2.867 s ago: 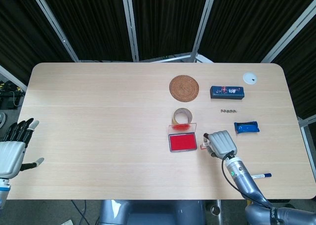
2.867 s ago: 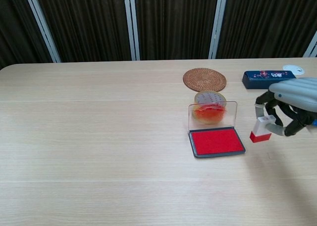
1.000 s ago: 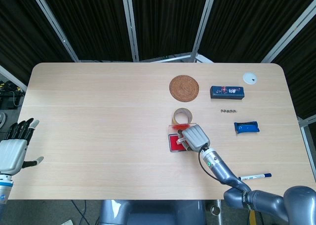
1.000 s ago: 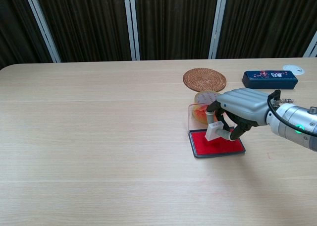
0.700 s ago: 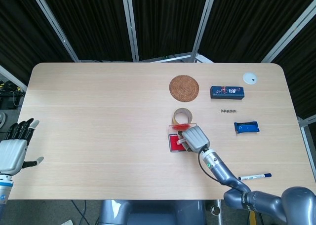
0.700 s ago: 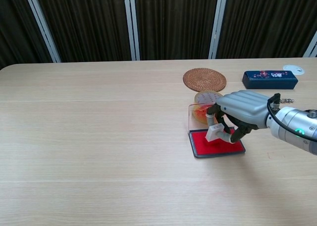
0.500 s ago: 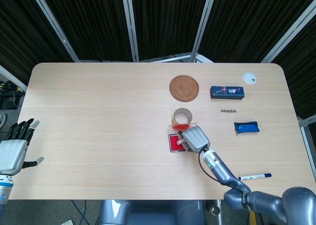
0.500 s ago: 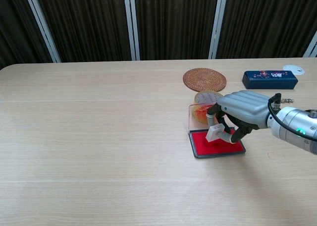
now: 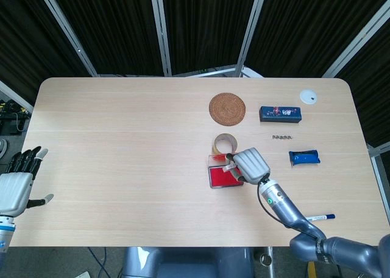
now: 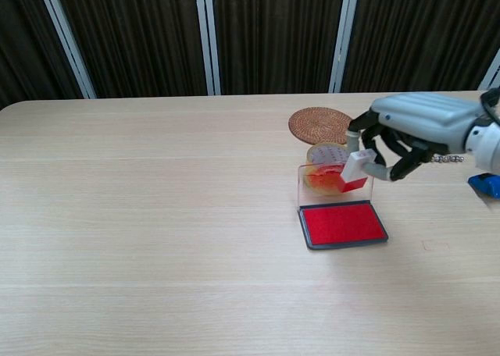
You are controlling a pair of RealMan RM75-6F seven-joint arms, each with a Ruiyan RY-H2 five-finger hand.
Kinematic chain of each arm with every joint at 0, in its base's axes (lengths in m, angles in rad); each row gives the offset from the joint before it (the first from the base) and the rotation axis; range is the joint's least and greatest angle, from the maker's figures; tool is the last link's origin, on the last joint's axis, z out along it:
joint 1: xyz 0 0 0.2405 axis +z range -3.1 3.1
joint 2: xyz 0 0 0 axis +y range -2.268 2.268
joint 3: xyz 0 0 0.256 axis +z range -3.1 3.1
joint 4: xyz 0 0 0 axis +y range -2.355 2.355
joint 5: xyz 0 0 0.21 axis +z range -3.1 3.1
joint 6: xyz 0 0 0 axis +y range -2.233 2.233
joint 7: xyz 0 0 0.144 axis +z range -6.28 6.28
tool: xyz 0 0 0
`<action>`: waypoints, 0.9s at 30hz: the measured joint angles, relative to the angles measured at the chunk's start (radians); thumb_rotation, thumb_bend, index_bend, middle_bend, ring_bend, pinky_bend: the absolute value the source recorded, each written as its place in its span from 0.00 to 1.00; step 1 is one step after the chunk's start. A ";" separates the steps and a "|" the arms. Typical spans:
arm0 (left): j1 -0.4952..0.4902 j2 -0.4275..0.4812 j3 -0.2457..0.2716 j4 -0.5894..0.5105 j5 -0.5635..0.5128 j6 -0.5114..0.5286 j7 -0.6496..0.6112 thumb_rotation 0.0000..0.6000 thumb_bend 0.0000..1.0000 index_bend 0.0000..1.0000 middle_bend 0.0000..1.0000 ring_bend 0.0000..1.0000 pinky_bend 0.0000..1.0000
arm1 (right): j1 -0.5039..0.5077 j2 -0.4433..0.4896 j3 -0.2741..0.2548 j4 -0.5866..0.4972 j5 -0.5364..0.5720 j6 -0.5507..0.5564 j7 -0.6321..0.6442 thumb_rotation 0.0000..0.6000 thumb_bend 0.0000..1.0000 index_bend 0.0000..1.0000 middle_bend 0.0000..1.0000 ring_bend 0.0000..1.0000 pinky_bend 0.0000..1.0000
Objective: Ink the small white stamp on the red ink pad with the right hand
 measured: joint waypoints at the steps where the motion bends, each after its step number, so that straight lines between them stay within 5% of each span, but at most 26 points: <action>1: 0.000 0.000 0.000 0.000 0.000 -0.001 0.000 1.00 0.00 0.00 0.00 0.00 0.00 | -0.009 0.031 -0.005 -0.018 -0.008 0.008 0.008 1.00 0.49 0.59 0.64 0.74 0.79; 10: -0.004 -0.003 0.005 -0.007 0.010 -0.006 0.010 1.00 0.00 0.00 0.00 0.00 0.00 | -0.095 0.128 -0.099 0.004 -0.069 0.041 0.109 1.00 0.49 0.59 0.64 0.74 0.79; 27: -0.006 -0.014 0.009 -0.008 -0.001 -0.011 0.034 1.00 0.00 0.00 0.00 0.00 0.00 | -0.150 0.022 -0.159 0.250 -0.103 0.016 0.240 1.00 0.49 0.59 0.64 0.74 0.78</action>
